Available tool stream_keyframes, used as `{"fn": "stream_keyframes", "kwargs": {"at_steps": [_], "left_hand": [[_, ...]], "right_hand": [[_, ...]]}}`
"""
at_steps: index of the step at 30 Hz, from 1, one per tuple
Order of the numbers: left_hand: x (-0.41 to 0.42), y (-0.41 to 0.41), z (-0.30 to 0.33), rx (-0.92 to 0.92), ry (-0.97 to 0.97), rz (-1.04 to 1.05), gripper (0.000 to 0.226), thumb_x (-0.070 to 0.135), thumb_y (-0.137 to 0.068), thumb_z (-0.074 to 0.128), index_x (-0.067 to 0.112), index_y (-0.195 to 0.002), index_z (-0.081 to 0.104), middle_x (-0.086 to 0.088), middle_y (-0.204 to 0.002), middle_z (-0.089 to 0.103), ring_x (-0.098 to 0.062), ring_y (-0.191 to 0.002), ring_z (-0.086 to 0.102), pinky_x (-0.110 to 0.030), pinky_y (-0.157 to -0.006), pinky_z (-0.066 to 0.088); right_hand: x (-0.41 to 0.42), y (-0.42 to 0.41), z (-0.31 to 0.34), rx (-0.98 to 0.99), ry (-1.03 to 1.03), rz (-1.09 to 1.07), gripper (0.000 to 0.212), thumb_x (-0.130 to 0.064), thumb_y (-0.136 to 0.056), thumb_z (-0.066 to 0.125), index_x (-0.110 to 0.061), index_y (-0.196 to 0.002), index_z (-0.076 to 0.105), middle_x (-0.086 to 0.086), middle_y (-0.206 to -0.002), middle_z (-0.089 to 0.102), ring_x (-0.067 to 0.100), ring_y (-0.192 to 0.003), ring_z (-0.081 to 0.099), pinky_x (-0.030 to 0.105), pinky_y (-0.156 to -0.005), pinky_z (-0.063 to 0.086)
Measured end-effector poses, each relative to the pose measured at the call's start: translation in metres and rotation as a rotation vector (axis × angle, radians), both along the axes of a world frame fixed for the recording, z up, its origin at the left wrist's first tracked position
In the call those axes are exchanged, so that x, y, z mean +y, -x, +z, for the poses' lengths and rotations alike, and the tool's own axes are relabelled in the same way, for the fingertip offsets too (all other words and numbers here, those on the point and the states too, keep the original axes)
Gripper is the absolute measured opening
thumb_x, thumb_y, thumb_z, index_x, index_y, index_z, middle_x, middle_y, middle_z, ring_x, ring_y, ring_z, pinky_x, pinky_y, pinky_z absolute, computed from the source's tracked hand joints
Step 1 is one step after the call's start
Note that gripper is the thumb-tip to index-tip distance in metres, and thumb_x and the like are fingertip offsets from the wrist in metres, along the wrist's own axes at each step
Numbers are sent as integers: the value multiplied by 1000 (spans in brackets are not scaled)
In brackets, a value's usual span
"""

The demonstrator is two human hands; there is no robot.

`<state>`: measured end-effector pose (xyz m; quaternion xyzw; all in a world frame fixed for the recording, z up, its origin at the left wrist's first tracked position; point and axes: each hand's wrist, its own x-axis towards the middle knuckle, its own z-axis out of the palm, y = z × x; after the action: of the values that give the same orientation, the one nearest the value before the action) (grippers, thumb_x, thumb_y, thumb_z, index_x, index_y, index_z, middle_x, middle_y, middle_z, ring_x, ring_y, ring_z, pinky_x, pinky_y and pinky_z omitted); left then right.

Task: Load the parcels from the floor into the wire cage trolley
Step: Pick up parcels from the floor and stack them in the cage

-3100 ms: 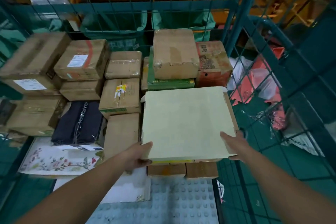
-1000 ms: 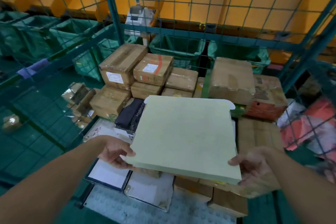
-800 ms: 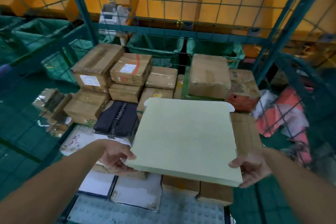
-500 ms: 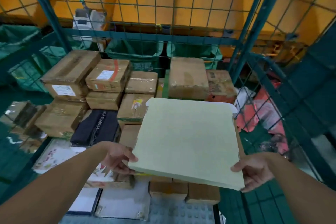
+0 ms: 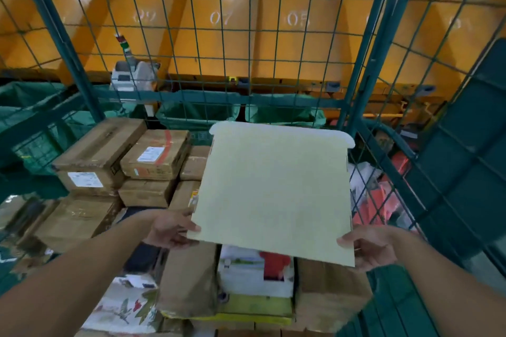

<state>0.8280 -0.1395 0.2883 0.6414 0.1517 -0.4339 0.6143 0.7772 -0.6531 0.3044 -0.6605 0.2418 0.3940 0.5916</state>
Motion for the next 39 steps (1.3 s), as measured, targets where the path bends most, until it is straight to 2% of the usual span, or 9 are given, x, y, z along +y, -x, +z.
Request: {"fn": "stream_keyframes", "kwargs": {"at_steps": [4, 9, 11, 14, 18, 25, 30, 33, 39], "left_hand": [[-43, -60, 34, -111, -43, 113, 44, 12, -95, 67, 14, -138, 56, -10, -106, 70, -23, -89, 69, -22, -63, 49], [-130, -136, 47, -315, -47, 341, 31, 31, -105, 57, 13, -131, 57, -6, -102, 67, -16, -79, 60, -24, -65, 47], [-167, -154, 41, -383, -128, 353, 34, 38, -107, 51, 14, -131, 52, -10, -121, 63, -19, -88, 60, -30, -67, 54], [-196, -156, 22, -515, -290, 320, 45, 40, -111, 36, 22, -152, 33, -12, -134, 52, -20, -90, 56, -36, -74, 56], [-195, -152, -10, -610, -356, 240, 53, 42, -110, 30, 42, -160, 12, -3, -140, 49, -23, -100, 60, -38, -79, 59], [-202, -179, -9, -617, -418, 266, 54, 43, -110, 30, 44, -160, 10, -9, -137, 53, -28, -96, 62, -44, -82, 59], [-208, -170, -4, -513, -329, 350, 54, 40, -110, 36, 36, -160, 16, -9, -138, 49, -22, -91, 58, -34, -70, 57], [-208, -162, -1, -451, -210, 482, 57, 35, -107, 49, 29, -157, 21, -9, -137, 47, -28, -106, 60, -38, -85, 60], [-220, -144, -4, -431, -118, 644, 43, 18, -99, 65, 12, -124, 31, -10, -117, 53, -32, -108, 66, -36, -83, 62]], "right_hand": [[-18, -50, 27, -96, -47, -143, 47, -10, -86, 77, 0, -129, 61, 18, -110, 70, 36, -97, 66, 44, -74, 62], [-12, -133, 24, -387, -56, -642, 28, -17, -97, 67, -4, -121, 61, 11, -107, 66, 21, -88, 64, 32, -65, 61], [-7, -159, 6, -515, 102, -731, 59, -25, -78, 77, -6, -129, 56, 8, -93, 63, 19, -70, 59, 30, -51, 53], [-1, -164, -18, -575, 455, -677, 93, -36, -73, 70, -26, -155, 26, 6, -123, 51, 30, -97, 59, 44, -77, 58], [12, -158, -46, -522, 652, -370, 69, -53, -100, 45, -38, -159, 13, 13, -165, 22, 41, -130, 50, 46, -101, 44], [5, -177, -42, -404, 771, -192, 70, -63, -102, 33, -41, -162, 5, 18, -168, 9, 43, -140, 40, 48, -110, 39], [7, -168, -31, -452, 651, -424, 82, -48, -95, 62, -35, -161, 15, 16, -162, 25, 39, -139, 40, 49, -113, 40], [22, -151, -34, -524, 438, -823, 79, -27, -90, 73, -24, -155, 27, 4, -143, 51, 28, -119, 55, 44, -105, 49], [57, -149, -29, -388, 57, -651, 14, -26, -97, 64, -12, -99, 60, 10, -103, 62, 23, -90, 60, 36, -96, 54]]}}
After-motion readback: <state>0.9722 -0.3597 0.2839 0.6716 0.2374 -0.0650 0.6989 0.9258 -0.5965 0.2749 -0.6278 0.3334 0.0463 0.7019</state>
